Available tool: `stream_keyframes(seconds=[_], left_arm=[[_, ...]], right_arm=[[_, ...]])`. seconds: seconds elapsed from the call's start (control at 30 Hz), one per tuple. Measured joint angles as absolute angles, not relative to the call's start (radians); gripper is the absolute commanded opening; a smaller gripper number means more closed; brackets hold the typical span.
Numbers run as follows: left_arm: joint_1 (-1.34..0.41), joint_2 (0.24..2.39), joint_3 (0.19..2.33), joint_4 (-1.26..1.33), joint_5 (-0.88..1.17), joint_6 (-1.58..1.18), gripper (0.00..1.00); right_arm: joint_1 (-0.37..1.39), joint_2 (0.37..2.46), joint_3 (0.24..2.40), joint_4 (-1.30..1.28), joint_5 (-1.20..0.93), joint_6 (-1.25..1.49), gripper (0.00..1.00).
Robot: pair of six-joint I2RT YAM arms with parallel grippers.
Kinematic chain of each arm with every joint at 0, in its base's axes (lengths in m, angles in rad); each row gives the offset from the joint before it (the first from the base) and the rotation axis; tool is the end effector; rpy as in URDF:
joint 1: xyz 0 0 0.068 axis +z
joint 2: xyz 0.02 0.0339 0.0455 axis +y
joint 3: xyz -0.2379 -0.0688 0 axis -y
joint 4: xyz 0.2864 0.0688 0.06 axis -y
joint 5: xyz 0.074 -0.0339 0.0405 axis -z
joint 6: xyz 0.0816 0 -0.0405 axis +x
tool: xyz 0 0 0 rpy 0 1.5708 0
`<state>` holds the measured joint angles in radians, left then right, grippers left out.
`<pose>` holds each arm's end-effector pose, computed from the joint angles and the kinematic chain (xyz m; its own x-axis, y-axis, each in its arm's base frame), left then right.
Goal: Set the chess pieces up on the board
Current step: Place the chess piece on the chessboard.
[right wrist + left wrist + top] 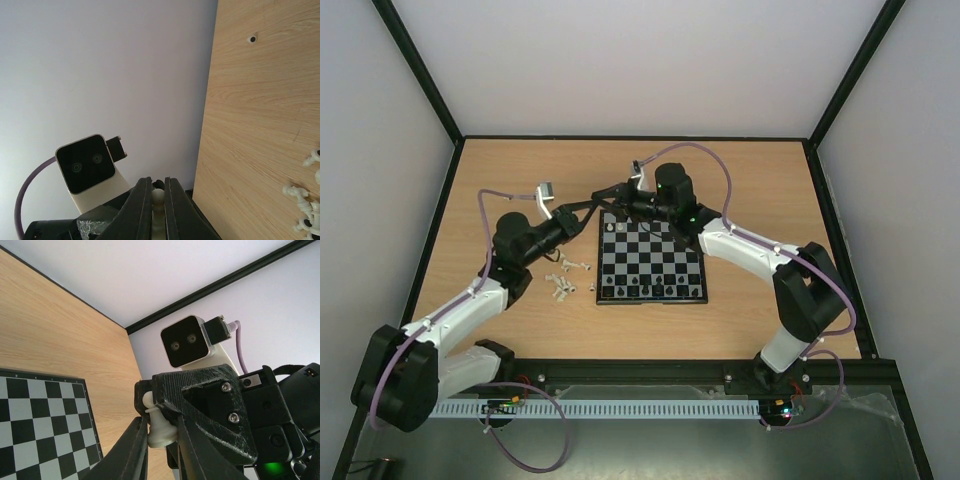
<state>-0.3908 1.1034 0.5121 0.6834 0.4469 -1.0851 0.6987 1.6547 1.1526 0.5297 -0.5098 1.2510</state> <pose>0.2926 -0.1587 0.2296 -0.6160 -0.6088 -0.5000 0.4213 0.2817 -0.8620 0.3305 0.3296 0.2693 -0.8809 0.3421 -0.3270 -0.3140 0.0946 0.9447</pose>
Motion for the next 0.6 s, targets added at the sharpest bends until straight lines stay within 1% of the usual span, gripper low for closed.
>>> stream_keyframes(seconds=[0.03, 0.1, 0.17, 0.27, 0.4, 0.6], left_arm=[[-0.392, 1.107, 0.513, 0.686, 0.444, -1.085, 0.13], [-0.394, 1.115, 0.514, 0.691, 0.443, -1.090, 0.12], [-0.395, 1.124, 0.521, 0.691, 0.445, -1.092, 0.12], [-0.395, 1.131, 0.536, 0.680, 0.465, -1.085, 0.12], [-0.395, 1.129, 0.554, 0.652, 0.502, -1.058, 0.12], [-0.379, 1.114, 0.591, 0.554, 0.619, -0.988, 0.13]], right_arm=[[0.698, 1.655, 1.153, 0.530, -0.509, 1.253, 0.04], [0.696, 1.655, 1.151, 0.530, -0.507, 1.256, 0.15], [0.693, 1.655, 1.150, 0.529, -0.506, 1.259, 0.24], [0.688, 1.655, 1.150, 0.527, -0.501, 1.244, 0.30], [0.680, 1.639, 1.136, 0.505, -0.502, 1.212, 0.35], [0.620, 1.538, 1.069, 0.418, -0.554, 1.135, 0.36]])
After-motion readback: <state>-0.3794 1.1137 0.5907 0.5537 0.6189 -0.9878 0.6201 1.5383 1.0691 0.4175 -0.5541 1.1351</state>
